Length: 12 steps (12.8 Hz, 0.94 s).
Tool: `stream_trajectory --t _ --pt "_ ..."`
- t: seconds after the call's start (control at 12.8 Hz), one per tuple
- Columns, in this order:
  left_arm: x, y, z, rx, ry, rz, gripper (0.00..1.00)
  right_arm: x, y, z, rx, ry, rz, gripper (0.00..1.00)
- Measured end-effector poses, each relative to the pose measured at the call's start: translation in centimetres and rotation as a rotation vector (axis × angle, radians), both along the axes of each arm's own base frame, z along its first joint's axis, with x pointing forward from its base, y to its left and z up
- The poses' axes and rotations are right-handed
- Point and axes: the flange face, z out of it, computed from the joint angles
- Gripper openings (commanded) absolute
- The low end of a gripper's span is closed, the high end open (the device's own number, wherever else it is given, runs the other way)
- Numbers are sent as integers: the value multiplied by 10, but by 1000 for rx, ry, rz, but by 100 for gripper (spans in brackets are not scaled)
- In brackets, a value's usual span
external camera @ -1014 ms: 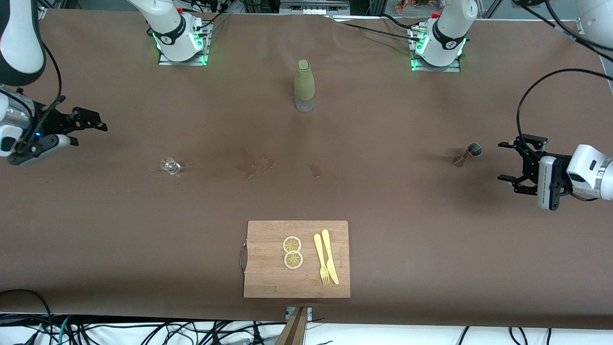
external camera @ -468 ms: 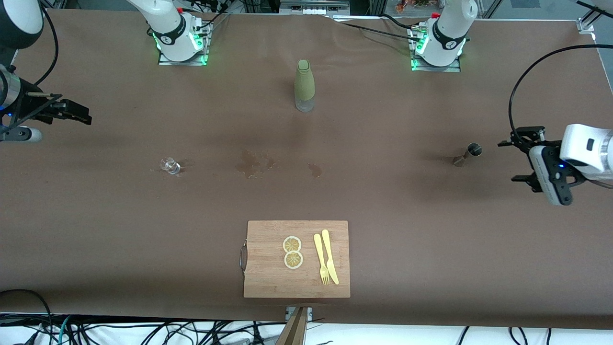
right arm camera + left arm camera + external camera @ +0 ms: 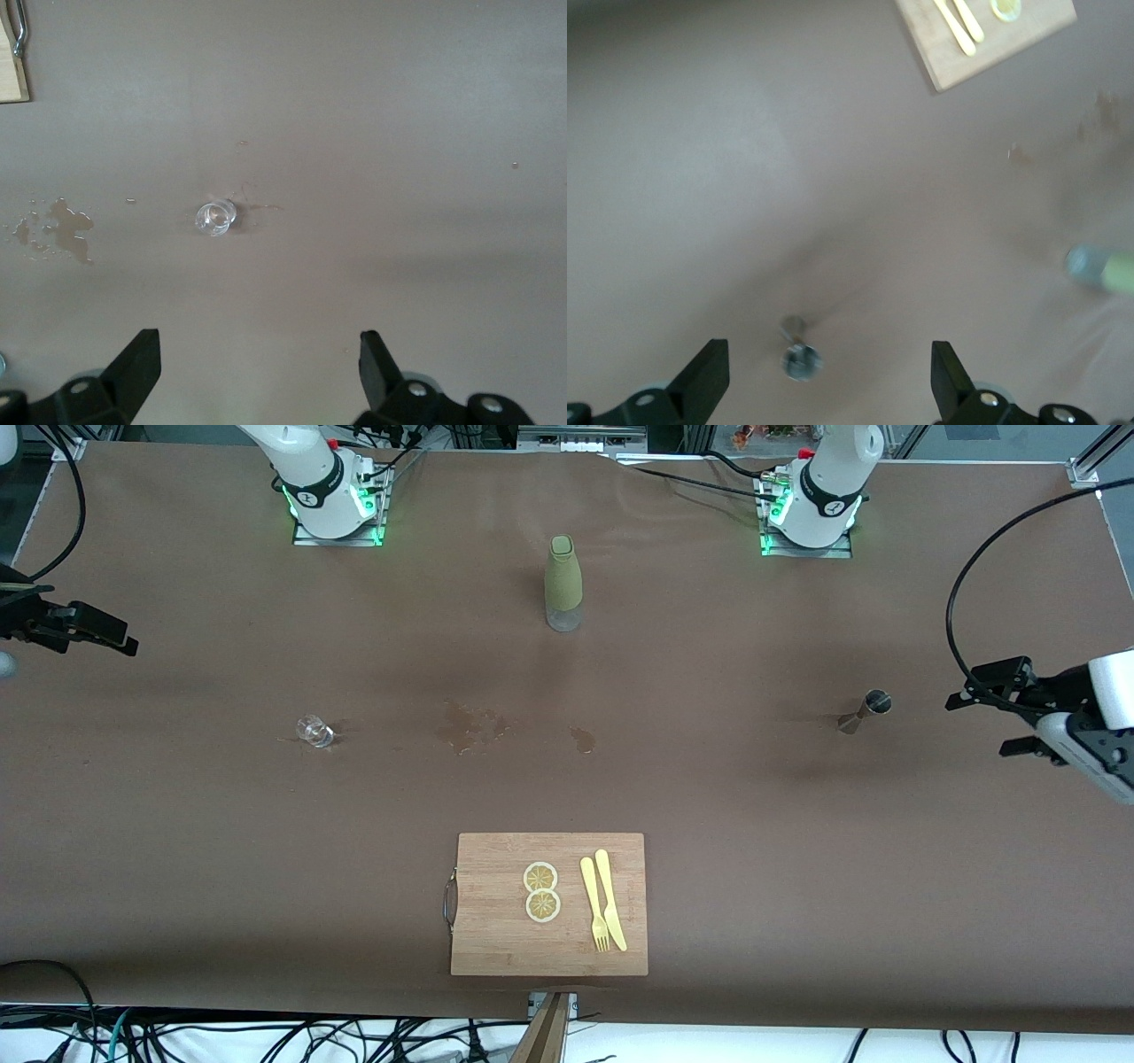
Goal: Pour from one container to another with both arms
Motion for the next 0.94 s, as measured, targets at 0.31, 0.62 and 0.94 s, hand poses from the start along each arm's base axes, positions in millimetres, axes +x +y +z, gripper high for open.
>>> stream_trajectory --t 0.31,0.62,0.94 --pt "-21 -31 21 157 91 219 100 -1 3 -1 1 10 6 100" --pt "-44 -83 41 287 85 265 100 -1 -1 -1 2 11 3 100" --pt "-47 -71 36 300 108 320 100 -2 -1 -1 2 14 4 100"
